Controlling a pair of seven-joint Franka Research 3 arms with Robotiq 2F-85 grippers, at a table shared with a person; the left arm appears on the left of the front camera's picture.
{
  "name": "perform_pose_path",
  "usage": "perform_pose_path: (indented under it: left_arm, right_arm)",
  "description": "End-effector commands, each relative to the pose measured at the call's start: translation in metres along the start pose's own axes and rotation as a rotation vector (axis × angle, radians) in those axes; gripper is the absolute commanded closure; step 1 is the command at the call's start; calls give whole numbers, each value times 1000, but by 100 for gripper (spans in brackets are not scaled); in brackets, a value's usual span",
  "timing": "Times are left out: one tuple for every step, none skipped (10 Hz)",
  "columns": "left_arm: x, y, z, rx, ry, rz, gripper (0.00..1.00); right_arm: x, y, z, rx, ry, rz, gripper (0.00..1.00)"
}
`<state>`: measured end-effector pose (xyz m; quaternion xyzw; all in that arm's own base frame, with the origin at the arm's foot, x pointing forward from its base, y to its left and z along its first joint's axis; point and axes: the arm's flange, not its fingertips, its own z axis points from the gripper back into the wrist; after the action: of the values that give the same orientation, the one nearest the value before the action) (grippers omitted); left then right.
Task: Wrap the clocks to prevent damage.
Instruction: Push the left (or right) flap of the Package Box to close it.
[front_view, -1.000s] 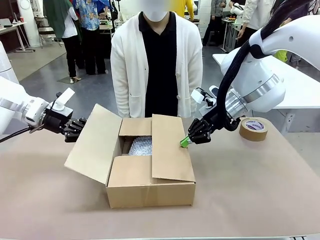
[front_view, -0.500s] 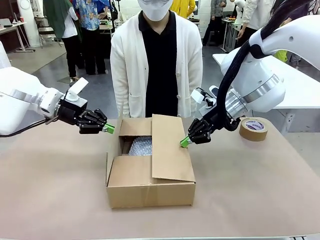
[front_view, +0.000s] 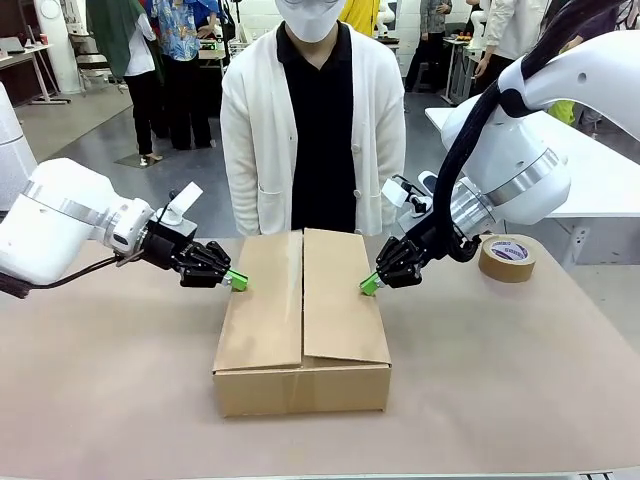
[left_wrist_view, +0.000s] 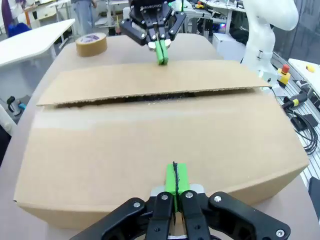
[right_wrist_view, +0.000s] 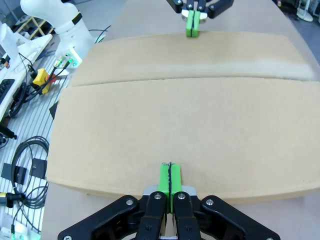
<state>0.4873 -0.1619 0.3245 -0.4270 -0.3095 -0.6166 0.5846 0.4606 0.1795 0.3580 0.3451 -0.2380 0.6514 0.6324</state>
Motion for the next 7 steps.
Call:
perform_pose_path:
  left_arm:
    - [-9,11,-11,10,59,35,100]
    - [-14,11,-14,11,73,40,100]
    - [-15,13,-13,25,104,40,100]
    - [-16,14,-13,45,146,33,100]
    - [-17,13,-13,50,152,45,100]
    - [-18,10,-9,68,158,57,100]
    - [4,6,-3,3,30,15,100]
  right_arm:
    - [-3,1,-5,-3,-5,-15,99]
    - [-3,1,-5,-3,-5,-15,99]
    - [-3,1,-5,-3,-5,-15,99]
    - [-3,1,-5,-3,-5,-15,99]
    - [-3,1,-5,-3,-5,-15,99]
    - [-3,1,-5,-3,-5,-15,99]
    - [-3,1,-5,-3,-5,-15,99]
